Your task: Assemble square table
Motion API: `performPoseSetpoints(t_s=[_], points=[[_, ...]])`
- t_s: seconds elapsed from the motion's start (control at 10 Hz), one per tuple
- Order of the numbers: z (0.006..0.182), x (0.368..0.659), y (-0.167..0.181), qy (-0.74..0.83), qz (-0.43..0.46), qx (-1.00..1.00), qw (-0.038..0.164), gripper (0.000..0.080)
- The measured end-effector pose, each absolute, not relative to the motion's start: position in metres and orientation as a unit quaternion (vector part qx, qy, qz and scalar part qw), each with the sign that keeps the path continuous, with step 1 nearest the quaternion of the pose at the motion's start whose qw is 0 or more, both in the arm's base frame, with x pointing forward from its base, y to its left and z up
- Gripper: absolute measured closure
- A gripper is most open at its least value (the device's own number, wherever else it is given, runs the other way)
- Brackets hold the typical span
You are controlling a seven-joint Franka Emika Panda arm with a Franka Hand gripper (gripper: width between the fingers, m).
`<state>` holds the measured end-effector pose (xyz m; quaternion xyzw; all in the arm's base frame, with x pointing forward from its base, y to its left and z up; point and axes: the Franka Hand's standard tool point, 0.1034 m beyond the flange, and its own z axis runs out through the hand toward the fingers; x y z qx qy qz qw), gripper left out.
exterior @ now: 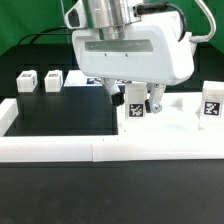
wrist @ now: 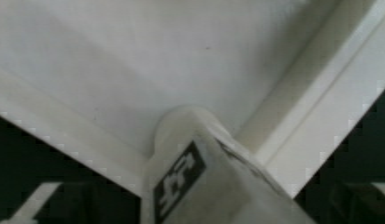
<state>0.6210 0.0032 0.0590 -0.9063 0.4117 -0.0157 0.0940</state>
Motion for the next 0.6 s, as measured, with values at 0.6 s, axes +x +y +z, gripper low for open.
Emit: performPoseSetpoints(t_s=[0.6], points=[[0.0657,0.6283,0.0081,0.111,-0.04,-0.991,0.059,0.0151]])
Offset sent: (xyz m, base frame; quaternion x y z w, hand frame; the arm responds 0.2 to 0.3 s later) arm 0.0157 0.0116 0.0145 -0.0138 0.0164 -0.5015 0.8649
